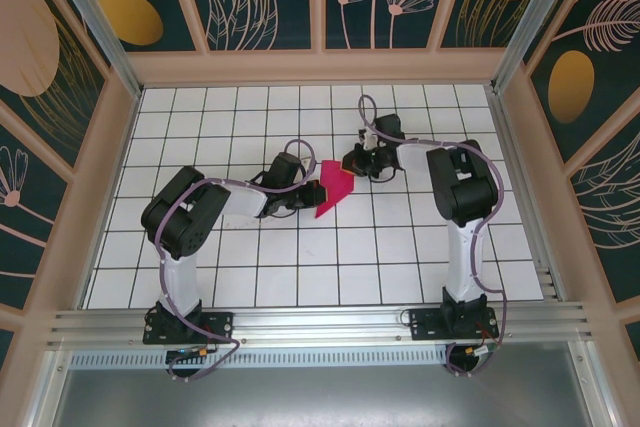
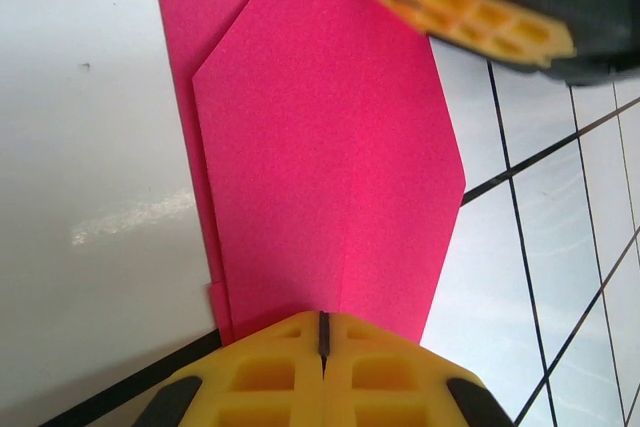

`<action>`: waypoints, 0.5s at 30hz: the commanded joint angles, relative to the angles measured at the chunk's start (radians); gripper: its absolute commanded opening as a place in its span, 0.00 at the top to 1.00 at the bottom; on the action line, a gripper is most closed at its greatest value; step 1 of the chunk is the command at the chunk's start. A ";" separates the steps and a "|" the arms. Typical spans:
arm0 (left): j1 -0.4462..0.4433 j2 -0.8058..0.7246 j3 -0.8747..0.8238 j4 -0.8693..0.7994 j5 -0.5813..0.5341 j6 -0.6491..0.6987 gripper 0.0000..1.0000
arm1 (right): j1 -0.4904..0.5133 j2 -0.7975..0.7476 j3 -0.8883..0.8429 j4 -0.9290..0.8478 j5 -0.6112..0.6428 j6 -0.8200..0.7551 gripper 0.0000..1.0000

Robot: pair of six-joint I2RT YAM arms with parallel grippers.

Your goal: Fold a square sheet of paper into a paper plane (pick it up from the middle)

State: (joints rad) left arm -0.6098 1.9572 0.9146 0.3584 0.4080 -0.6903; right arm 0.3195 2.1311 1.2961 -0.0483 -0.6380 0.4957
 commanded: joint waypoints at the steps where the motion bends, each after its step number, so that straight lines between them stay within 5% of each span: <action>1: -0.003 0.062 -0.049 -0.179 -0.041 0.028 1.00 | -0.063 0.051 0.052 0.037 0.182 -0.004 0.93; 8: -0.003 0.060 -0.042 -0.179 -0.043 0.030 1.00 | -0.074 0.024 0.117 -0.001 0.177 -0.044 0.93; 15: -0.004 0.057 -0.023 -0.167 -0.049 0.017 1.00 | -0.018 -0.147 -0.031 0.027 0.119 -0.049 0.92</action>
State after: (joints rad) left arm -0.6098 1.9572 0.9165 0.3573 0.4080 -0.6842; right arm 0.2634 2.0792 1.3128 -0.0414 -0.4984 0.4694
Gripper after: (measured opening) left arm 0.068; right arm 0.080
